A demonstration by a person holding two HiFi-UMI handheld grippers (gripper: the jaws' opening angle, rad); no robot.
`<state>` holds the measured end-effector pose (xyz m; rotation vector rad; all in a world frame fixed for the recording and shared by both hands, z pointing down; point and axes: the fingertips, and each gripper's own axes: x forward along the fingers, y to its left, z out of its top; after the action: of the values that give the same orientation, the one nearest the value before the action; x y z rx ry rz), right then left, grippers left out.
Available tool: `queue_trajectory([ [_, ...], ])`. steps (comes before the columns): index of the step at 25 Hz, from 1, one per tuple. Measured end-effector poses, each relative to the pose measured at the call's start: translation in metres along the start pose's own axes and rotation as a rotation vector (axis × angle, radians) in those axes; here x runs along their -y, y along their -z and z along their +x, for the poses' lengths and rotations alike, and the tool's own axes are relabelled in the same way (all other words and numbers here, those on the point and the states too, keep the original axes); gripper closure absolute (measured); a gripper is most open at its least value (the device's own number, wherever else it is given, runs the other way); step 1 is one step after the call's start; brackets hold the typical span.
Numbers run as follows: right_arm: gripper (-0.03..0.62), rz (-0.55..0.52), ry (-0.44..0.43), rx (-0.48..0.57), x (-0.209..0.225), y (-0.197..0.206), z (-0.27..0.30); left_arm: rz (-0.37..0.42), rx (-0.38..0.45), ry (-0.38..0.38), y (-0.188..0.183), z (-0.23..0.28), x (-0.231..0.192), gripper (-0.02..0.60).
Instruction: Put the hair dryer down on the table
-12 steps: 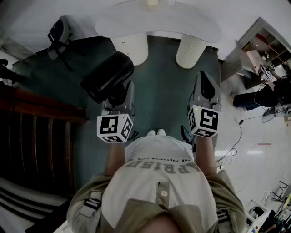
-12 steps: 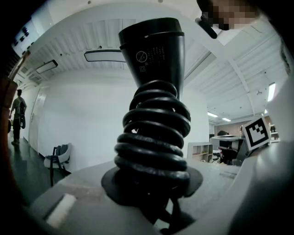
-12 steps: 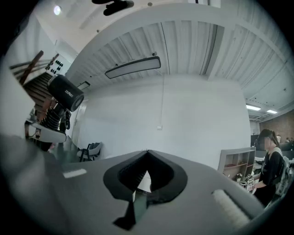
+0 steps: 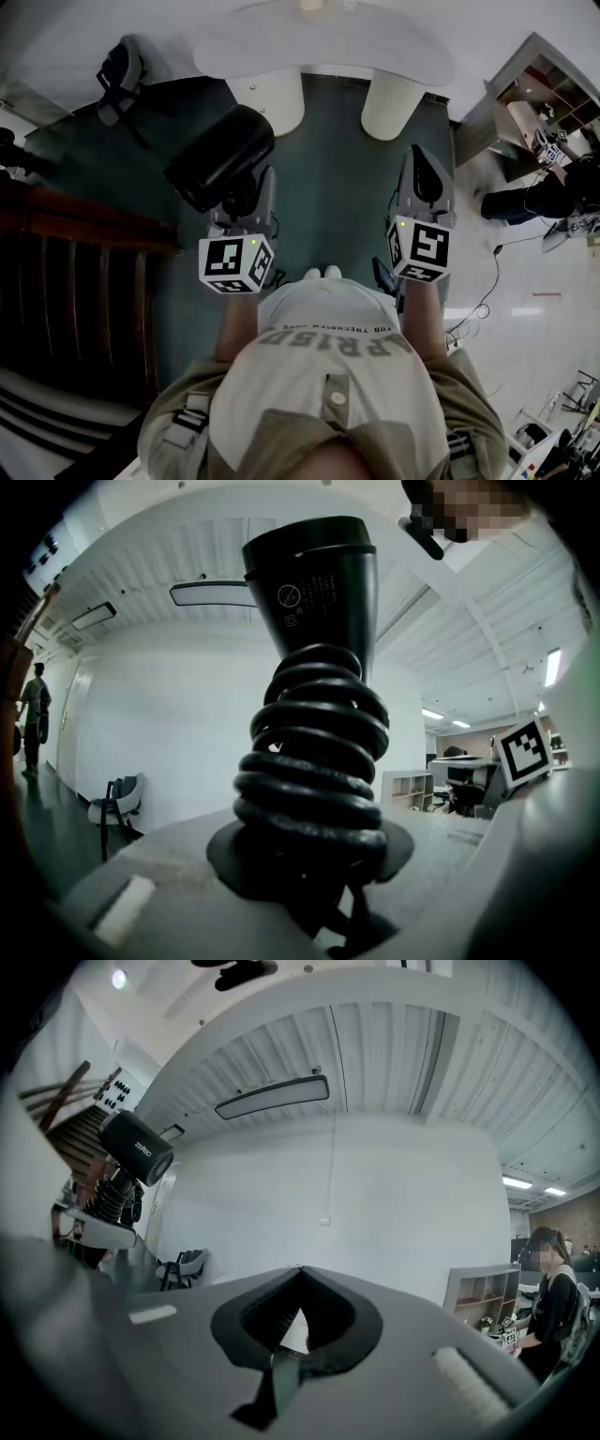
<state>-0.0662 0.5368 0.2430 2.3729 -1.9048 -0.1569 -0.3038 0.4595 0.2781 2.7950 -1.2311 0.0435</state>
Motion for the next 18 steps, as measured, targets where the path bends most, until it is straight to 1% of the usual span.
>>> queue_trajectory([
  [5,0.595,0.007,0.007,-0.002,0.004,0.001,0.0,0.002,0.001,-0.005,-0.001,0.001,0.001,0.439],
  [10,0.592,0.085,0.039,0.037,0.016,-0.001,0.001,-0.006,0.0,-0.008,-0.001,0.001,0.002,0.439],
  [14,0.59,0.119,0.035,0.069,0.023,-0.005,0.0,0.0,-0.006,-0.008,-0.001,0.004,0.006,0.439],
  [15,0.568,0.127,0.023,0.075,0.023,-0.006,0.001,-0.001,-0.008,-0.008,-0.002,0.005,0.007,0.439],
  [16,0.488,0.134,0.003,0.078,0.022,-0.007,0.002,-0.002,-0.009,-0.009,-0.002,0.005,0.008,0.439],
  [17,0.387,0.139,-0.02,0.08,0.021,-0.008,0.003,-0.003,-0.01,-0.011,-0.002,0.006,0.009,0.439],
  [18,0.321,0.14,-0.038,0.081,0.021,-0.007,0.004,-0.003,-0.011,-0.013,-0.002,0.007,0.01,0.439],
])
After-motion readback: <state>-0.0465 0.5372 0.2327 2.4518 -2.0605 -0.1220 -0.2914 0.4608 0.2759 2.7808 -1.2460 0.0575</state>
